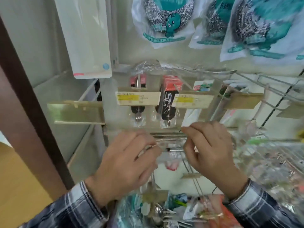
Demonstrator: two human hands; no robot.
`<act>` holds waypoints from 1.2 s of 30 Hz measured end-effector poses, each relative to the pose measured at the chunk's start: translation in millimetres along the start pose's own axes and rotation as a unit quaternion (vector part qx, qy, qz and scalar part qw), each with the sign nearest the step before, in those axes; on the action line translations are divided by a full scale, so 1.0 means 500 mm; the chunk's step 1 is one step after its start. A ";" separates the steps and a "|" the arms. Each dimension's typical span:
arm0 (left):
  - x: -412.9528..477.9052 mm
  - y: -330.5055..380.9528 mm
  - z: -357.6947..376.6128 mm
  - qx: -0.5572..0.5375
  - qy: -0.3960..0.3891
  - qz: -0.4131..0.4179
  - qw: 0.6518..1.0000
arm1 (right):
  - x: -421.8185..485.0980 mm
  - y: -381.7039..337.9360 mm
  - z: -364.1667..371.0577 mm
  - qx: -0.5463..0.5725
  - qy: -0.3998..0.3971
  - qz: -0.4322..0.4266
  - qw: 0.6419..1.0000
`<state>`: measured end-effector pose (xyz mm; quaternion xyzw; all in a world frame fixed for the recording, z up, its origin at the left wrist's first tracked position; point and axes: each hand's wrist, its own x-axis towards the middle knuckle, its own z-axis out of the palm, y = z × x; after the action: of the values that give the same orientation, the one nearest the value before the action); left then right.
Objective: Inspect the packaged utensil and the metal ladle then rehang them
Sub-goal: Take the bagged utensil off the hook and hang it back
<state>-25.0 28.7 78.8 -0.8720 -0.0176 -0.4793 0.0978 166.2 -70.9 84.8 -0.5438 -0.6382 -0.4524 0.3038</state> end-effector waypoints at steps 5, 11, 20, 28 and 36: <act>-0.092 -0.050 0.094 0.078 -0.256 -0.190 0.944 | -0.087 -0.012 0.071 0.054 -0.100 0.006 0.994; -0.154 -0.123 0.150 0.037 -0.440 -0.420 0.793 | -0.161 0.013 0.166 0.017 -0.363 0.093 0.927; -0.178 -0.205 0.170 -0.054 -0.422 -0.599 0.678 | -0.177 0.040 0.243 -0.074 -0.588 0.073 0.802; -0.166 -0.210 0.155 -0.169 -0.346 -0.663 0.642 | -0.159 0.024 0.262 -0.130 -0.556 0.014 0.821; -0.138 -0.165 0.088 -0.207 -0.251 -0.654 0.682 | -0.193 0.013 0.227 -0.085 -0.492 0.051 0.865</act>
<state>-35.9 122.3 10.6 -0.7242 -0.5080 -0.1757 -0.4320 205.8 -8.4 -44.6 -0.7517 -0.6349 -0.1623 -0.0745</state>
